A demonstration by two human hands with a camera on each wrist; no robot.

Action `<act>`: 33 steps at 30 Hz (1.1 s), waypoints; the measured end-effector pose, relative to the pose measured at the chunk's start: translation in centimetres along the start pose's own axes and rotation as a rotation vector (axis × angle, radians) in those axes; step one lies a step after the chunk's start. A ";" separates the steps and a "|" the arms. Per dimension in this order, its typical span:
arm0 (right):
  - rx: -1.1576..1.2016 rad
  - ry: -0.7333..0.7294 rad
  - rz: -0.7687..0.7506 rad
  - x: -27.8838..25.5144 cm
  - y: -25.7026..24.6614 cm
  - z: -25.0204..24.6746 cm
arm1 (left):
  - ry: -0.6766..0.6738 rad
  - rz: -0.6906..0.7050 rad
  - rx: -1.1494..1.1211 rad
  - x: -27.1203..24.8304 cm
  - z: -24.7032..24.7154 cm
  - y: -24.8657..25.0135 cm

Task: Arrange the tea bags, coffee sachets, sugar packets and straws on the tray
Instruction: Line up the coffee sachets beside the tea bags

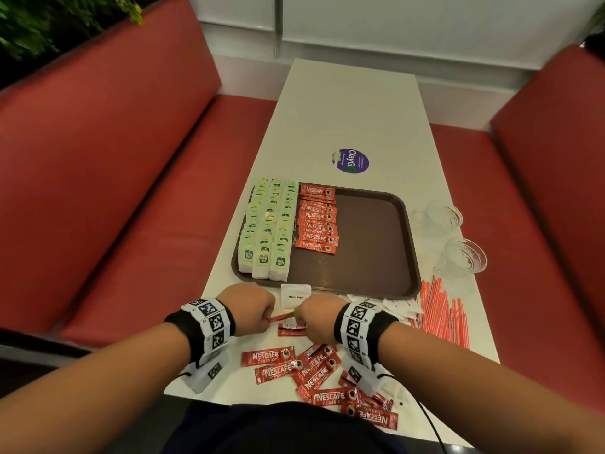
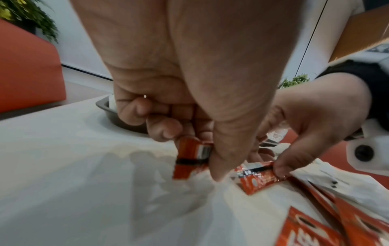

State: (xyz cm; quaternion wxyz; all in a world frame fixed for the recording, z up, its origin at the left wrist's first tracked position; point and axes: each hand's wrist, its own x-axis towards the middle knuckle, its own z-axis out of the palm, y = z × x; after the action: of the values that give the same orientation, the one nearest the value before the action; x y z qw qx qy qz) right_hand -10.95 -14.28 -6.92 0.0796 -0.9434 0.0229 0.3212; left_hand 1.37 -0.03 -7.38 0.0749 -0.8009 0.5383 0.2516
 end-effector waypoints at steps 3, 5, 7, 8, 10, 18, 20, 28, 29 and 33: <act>0.136 0.058 -0.004 -0.5 1.1 -1.2 | 0.045 0.007 -0.050 -0.1 -1.1 -0.9; 0.223 0.143 -0.016 -0.9 2.1 -2.3 | 0.084 0.019 -0.072 -0.2 -2.2 -1.3; 0.310 0.229 -0.013 -1.2 3.1 -3.1 | 0.128 0.043 -0.091 -0.3 -3.2 -1.6; 0.358 0.281 0.003 -1.2 3.6 -3.4 | 0.148 0.058 -0.098 -0.2 -3.7 -1.7; 0.459 0.374 0.049 -1.3 4.5 -3.9 | 0.196 0.093 -0.088 0.0 -4.4 -1.8; 0.633 0.389 -0.007 -1.1 6.2 -4.7 | 0.412 0.162 -0.079 2.1 -5.3 -0.3; 0.605 0.398 -0.019 -0.9 6.5 -4.5 | 0.407 0.150 -0.102 2.6 -5.7 0.2; 0.580 0.529 0.006 -0.7 9.0 -3.4 | 0.431 0.033 -0.146 6.1 -6.7 1.2; 0.591 0.527 0.023 -0.7 9.4 -3.3 | 0.424 0.016 -0.118 6.8 -6.8 1.3; 0.677 0.503 0.179 -1.1 10.8 -3.3 | 0.361 -0.084 -0.017 9.6 -7.3 1.8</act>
State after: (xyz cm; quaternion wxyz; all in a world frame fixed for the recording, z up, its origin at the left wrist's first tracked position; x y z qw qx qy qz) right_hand -10.84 -25.52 -5.20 0.3483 -0.9073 0.2274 0.0614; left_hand 4.94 -11.51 -5.44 -0.0192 -0.8554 0.5068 0.1050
